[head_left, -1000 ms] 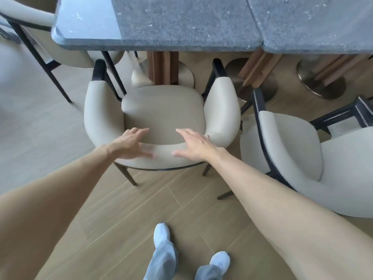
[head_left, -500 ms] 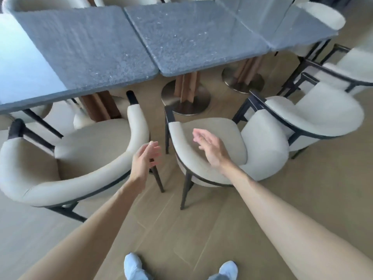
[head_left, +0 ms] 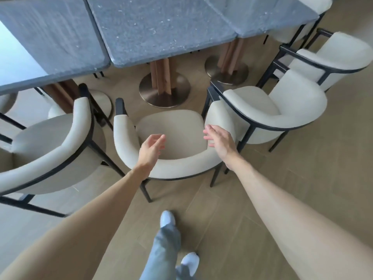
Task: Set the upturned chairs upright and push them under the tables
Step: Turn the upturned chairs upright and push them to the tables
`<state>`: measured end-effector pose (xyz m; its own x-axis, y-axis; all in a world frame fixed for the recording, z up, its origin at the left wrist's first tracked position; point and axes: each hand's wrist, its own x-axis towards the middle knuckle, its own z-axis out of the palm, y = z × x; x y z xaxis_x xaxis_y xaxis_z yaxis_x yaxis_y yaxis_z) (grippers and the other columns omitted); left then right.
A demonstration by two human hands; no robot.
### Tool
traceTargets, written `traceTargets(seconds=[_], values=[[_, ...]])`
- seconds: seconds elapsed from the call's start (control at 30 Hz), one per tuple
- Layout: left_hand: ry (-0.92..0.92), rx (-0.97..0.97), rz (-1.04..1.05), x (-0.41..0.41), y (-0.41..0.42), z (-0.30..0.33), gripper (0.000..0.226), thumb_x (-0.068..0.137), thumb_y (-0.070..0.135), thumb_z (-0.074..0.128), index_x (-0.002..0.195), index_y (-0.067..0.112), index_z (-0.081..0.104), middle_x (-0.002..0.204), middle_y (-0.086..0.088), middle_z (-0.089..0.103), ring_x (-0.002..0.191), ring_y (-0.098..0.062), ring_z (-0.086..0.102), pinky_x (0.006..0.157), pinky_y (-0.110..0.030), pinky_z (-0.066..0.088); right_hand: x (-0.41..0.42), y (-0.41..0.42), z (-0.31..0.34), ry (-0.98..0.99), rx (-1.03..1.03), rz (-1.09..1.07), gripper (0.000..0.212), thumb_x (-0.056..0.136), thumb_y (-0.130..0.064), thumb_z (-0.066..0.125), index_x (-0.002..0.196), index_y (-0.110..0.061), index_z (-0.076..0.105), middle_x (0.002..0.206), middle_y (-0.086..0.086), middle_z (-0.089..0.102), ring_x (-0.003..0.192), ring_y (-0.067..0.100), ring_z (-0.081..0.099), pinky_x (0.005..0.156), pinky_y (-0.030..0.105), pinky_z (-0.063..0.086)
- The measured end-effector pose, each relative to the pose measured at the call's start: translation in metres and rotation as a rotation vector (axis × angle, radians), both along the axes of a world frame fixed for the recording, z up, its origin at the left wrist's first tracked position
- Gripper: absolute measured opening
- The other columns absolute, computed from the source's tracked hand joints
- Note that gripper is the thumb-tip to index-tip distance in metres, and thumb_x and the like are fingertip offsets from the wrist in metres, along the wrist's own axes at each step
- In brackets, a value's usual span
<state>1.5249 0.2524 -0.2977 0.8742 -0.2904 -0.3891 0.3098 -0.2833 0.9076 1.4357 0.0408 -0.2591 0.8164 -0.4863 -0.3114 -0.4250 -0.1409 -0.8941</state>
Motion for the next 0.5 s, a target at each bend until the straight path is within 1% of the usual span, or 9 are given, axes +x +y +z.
traceTargets(seconds=[0.07, 0.1, 0.13, 0.2, 0.27, 0.3, 0.37, 0.43, 0.5], values=[[-0.008, 0.095, -0.014, 0.000, -0.009, -0.011, 0.024, 0.096, 0.037, 0.062, 0.112, 0.019, 0.067, 0.108, -0.003, 0.071, 0.102, -0.020, 0.067, 0.094, -0.037, 0.050, 0.003, -0.014, -0.013, 0.055, -0.039, 0.049, 0.047, 0.094, -0.049, 0.058, 0.131, -0.019, 0.060, 0.126, -0.001, 0.067, 0.111, 0.013, 0.064, 0.102, 0.036, 0.049], [-0.010, 0.145, -0.011, -0.001, -0.013, -0.018, 0.025, 0.096, 0.034, 0.064, 0.113, 0.016, 0.068, 0.109, -0.003, 0.071, 0.104, -0.020, 0.067, 0.094, -0.035, 0.049, 0.005, -0.021, -0.021, 0.107, -0.088, 0.101, 0.047, 0.094, -0.044, 0.060, 0.133, -0.018, 0.058, 0.129, -0.001, 0.066, 0.113, 0.013, 0.062, 0.101, 0.032, 0.047], [-0.005, 0.196, -0.013, -0.002, -0.015, -0.025, 0.026, 0.095, 0.031, 0.065, 0.114, 0.014, 0.069, 0.110, -0.003, 0.072, 0.105, -0.019, 0.066, 0.092, -0.032, 0.049, 0.005, -0.027, -0.030, 0.173, -0.151, 0.162, 0.046, 0.094, -0.040, 0.062, 0.134, -0.017, 0.057, 0.129, 0.000, 0.066, 0.114, 0.014, 0.062, 0.100, 0.031, 0.046], [0.008, 0.277, -0.023, -0.004, -0.022, -0.043, 0.027, 0.093, 0.027, 0.067, 0.116, 0.013, 0.069, 0.110, -0.002, 0.073, 0.106, -0.017, 0.065, 0.088, -0.027, 0.045, 0.006, -0.039, -0.049, 0.299, -0.290, 0.298, 0.045, 0.095, -0.034, 0.062, 0.135, -0.016, 0.056, 0.131, 0.002, 0.065, 0.119, 0.017, 0.061, 0.103, 0.033, 0.046], [0.043, 0.334, -0.024, -0.004, -0.029, -0.059, 0.030, 0.091, 0.026, 0.069, 0.118, 0.013, 0.068, 0.112, -0.002, 0.072, 0.110, -0.019, 0.065, 0.089, -0.027, 0.047, 0.006, -0.050, -0.065, 0.384, -0.396, 0.445, 0.048, 0.095, -0.032, 0.060, 0.139, -0.015, 0.051, 0.138, 0.003, 0.059, 0.126, 0.019, 0.056, 0.106, 0.033, 0.043], [0.060, 0.354, -0.012, -0.004, -0.033, -0.065, 0.032, 0.091, 0.027, 0.070, 0.119, 0.014, 0.068, 0.114, -0.002, 0.071, 0.111, -0.019, 0.064, 0.090, -0.028, 0.047, 0.008, -0.053, -0.072, 0.410, -0.452, 0.538, 0.051, 0.094, -0.032, 0.059, 0.141, -0.014, 0.048, 0.142, 0.003, 0.056, 0.130, 0.020, 0.052, 0.108, 0.033, 0.040], [0.095, 0.402, -0.022, -0.005, -0.039, -0.075, 0.032, 0.090, 0.029, 0.069, 0.120, 0.017, 0.067, 0.114, 0.000, 0.069, 0.111, -0.019, 0.063, 0.087, -0.027, 0.046, 0.011, -0.059, -0.083, 0.441, -0.586, 0.731, 0.058, 0.093, -0.034, 0.060, 0.145, -0.015, 0.043, 0.146, 0.004, 0.049, 0.136, 0.023, 0.044, 0.111, 0.038, 0.035], [0.113, 0.459, -0.083, -0.008, -0.043, -0.083, 0.029, 0.090, 0.029, 0.069, 0.117, 0.020, 0.068, 0.111, 0.001, 0.069, 0.110, -0.020, 0.063, 0.084, -0.025, 0.044, 0.016, -0.058, -0.091, 0.444, -0.712, 0.870, 0.064, 0.091, -0.037, 0.062, 0.147, -0.016, 0.039, 0.148, 0.004, 0.044, 0.139, 0.025, 0.039, 0.112, 0.043, 0.031], [0.080, 0.558, -0.185, -0.014, -0.043, -0.090, 0.032, 0.087, 0.025, 0.070, 0.118, 0.020, 0.068, 0.116, -0.001, 0.066, 0.114, -0.020, 0.059, 0.087, -0.024, 0.043, 0.019, -0.056, -0.101, 0.469, -0.785, 0.997, 0.066, 0.089, -0.038, 0.063, 0.146, -0.015, 0.039, 0.148, 0.005, 0.042, 0.140, 0.024, 0.034, 0.113, 0.045, 0.025]])
